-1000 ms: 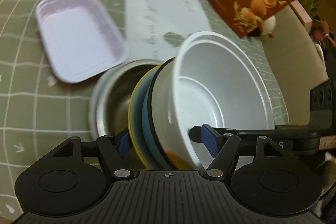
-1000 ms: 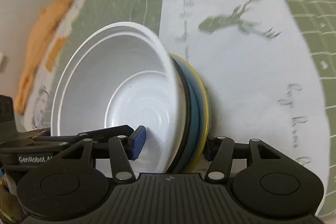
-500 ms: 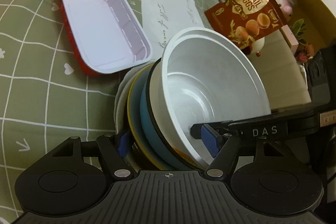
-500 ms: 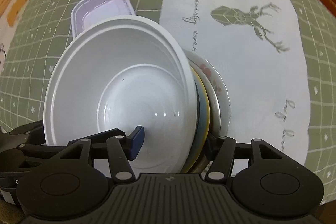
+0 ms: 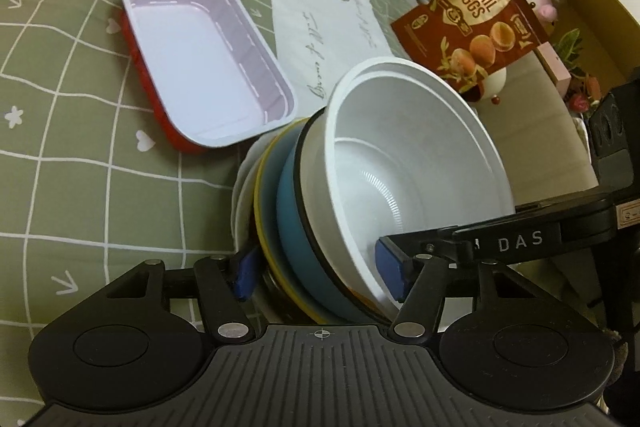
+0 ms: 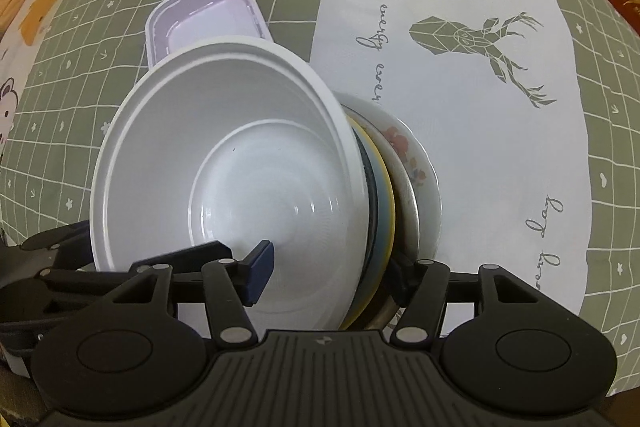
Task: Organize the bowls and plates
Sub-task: 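Carry the bowl stack with the right tool down into the steel bowl, then open the right tool to release the bowl stack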
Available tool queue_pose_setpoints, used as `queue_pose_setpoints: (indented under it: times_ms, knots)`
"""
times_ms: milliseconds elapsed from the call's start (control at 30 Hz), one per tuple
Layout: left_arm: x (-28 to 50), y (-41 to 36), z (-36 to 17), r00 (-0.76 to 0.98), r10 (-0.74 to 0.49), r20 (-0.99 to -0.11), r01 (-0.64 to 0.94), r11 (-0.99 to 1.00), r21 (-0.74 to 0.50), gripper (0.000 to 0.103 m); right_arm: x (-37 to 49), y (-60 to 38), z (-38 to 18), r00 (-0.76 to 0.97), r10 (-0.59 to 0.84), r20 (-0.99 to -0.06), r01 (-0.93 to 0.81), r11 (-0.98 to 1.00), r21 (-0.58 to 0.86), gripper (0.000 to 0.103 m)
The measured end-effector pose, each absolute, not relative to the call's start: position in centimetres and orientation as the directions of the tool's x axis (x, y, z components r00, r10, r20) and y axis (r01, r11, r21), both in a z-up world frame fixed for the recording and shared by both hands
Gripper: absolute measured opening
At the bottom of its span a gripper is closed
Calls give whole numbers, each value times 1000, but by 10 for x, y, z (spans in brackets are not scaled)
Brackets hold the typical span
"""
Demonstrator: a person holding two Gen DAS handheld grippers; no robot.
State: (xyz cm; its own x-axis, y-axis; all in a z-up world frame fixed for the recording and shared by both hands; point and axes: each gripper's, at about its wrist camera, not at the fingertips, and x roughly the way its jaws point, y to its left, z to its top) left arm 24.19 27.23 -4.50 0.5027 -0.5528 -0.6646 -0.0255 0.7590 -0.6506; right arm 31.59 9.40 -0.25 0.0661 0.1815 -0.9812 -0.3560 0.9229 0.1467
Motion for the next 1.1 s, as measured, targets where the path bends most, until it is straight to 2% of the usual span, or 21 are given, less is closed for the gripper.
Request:
queue_pose_setpoints:
  times_ms: [267,400,633,767,1100]
  knots:
    - [235,268,-21,546,-525,-653,25,789,-614,63,315,83,5,125,191,-974,-359,923,135,56]
    - [241,267,-17,546,-494,-677,-14,802,-597,63,311,80,23,157,229,-961,-397,905,151,56]
    - [231,270,-10,559,-480,-676,-47,795,-604,51,308,73,21,229,231,-946,-423,899,117,56]
    - [227,272,6,589,-463,-662,-43,800,-598,50,315,55,16,274,231,-933,-395,912,110,56]
    - [251,253,1,547,-398,-737,-91,846,-525,37,314,9,1,312,280,-908,-321,930,177,57]
